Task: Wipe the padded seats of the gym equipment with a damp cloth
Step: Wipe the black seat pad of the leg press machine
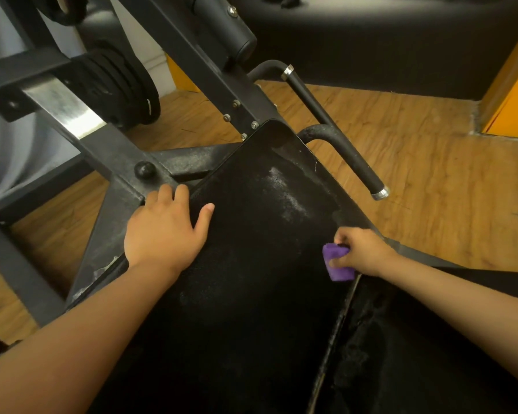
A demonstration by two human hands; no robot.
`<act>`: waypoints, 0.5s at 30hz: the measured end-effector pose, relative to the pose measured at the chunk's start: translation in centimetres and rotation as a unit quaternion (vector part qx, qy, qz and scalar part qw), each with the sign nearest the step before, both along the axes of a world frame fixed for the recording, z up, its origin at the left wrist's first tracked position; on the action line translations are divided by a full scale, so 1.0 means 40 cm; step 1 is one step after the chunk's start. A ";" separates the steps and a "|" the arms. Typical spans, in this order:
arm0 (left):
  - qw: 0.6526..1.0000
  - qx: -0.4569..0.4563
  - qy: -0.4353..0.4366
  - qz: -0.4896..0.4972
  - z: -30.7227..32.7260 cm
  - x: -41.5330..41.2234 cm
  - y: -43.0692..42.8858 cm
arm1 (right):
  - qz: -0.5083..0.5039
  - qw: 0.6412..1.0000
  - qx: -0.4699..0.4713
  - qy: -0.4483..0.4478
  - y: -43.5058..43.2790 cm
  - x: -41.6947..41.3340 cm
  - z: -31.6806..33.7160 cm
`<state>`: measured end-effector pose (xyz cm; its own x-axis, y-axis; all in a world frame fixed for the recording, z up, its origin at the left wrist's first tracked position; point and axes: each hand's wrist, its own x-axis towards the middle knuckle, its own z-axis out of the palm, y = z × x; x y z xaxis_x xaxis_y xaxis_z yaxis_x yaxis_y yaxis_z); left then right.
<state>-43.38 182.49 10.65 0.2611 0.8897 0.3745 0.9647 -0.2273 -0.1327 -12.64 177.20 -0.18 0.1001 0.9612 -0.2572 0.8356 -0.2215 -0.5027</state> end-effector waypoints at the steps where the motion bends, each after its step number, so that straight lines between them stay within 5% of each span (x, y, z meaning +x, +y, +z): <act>1: 1.000 0.001 -0.001 0.000 0.000 0.000 0.000 | 0.046 0.999 -0.027 0.006 -0.014 -0.011 -0.003; 5: 1.000 0.001 -0.001 -0.005 0.001 0.001 -0.001 | 0.130 0.989 -0.050 -0.039 -0.042 -0.011 -0.018; 15: 1.000 0.003 0.001 -0.007 0.000 0.000 0.002 | -0.030 0.985 0.015 -0.168 0.011 0.090 -0.039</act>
<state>-43.39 182.58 10.66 0.2735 0.8840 0.3792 0.9614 -0.2393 -0.1357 -9.02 177.65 -1.74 0.2319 0.9575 -0.1718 0.9418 -0.2652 -0.2065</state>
